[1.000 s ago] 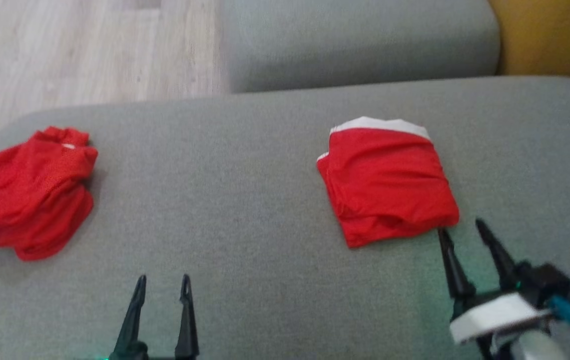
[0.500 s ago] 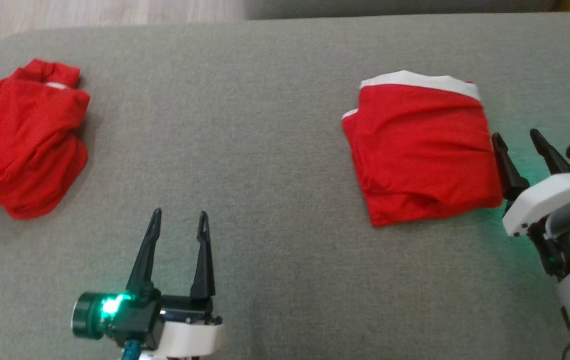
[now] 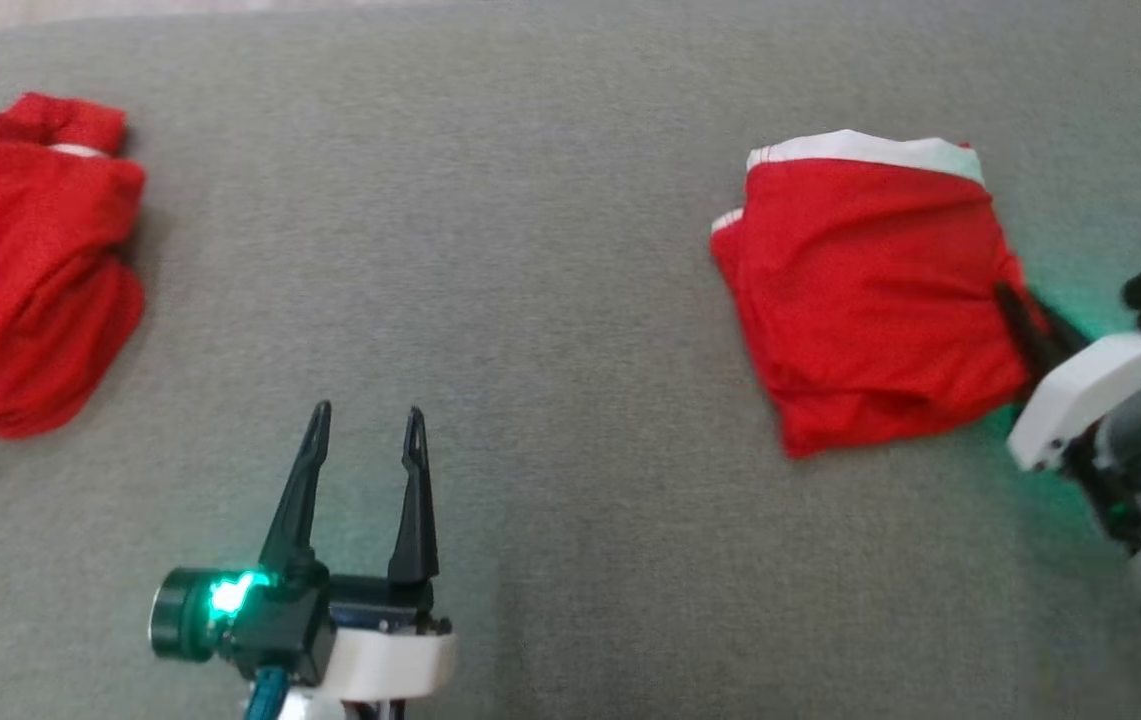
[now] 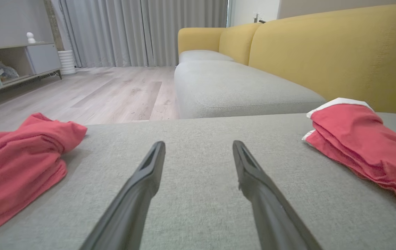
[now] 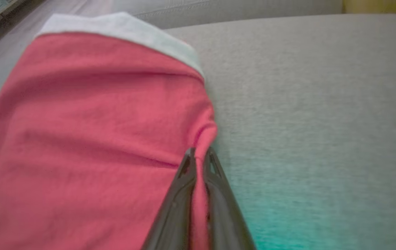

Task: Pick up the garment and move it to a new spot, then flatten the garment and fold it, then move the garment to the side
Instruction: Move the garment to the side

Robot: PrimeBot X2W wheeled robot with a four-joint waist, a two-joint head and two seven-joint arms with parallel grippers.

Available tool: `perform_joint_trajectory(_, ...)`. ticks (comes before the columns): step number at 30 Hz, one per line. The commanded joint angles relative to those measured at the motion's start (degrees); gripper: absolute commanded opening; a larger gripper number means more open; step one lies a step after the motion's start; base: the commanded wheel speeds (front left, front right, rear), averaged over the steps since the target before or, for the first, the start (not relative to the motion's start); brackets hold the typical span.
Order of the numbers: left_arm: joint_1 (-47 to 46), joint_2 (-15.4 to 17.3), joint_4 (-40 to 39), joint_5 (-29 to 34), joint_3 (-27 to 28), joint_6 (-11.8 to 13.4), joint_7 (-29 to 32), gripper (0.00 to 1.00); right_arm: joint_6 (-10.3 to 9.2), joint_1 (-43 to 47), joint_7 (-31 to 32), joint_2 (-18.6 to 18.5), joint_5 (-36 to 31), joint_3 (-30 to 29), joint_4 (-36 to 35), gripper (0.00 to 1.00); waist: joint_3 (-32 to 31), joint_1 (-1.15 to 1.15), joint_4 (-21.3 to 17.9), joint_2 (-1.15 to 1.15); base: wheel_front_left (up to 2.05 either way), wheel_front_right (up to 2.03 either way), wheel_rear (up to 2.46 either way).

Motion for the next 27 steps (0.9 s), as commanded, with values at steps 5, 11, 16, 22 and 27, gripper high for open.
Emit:
perform_joint_trajectory(5,-4.46,-0.08,-2.45,1.43,1.82,-1.07,-0.29,1.00,0.40,-4.45,0.60,-7.11,-0.30,-0.65,-1.69,0.00,5.31,0.00,-4.20,0.00,0.00,0.00,0.00)
perform_joint_trajectory(11,-7.74,0.05,-2.88,2.73,1.90,-2.18,-0.29,1.00,0.40,-6.66,1.08,-13.68,-3.33,-5.10,-0.18,0.00,10.36,0.00,-5.59,0.00,0.00,0.00,0.00)
perform_joint_trajectory(16,-10.91,0.05,-3.14,3.51,1.74,-2.94,-0.29,1.00,0.40,-7.46,0.88,-18.52,-8.92,-13.57,2.00,0.00,14.78,0.00,-5.87,0.00,0.00,0.00,0.00)
perform_joint_trajectory(22,-14.25,0.03,-3.58,3.86,1.64,-2.95,-0.29,1.00,0.40,-6.88,-0.87,-19.80,-18.39,-27.67,1.61,0.22,18.59,0.00,-5.55,0.00,0.00,0.00,0.00)
perform_joint_trajectory(27,-15.54,-0.02,-3.63,2.75,2.11,-1.93,-0.29,1.00,0.40,-5.40,-2.54,-14.51,-28.29,-34.82,-4.52,1.00,18.29,0.00,-4.75,0.00,0.00,0.00,0.00)
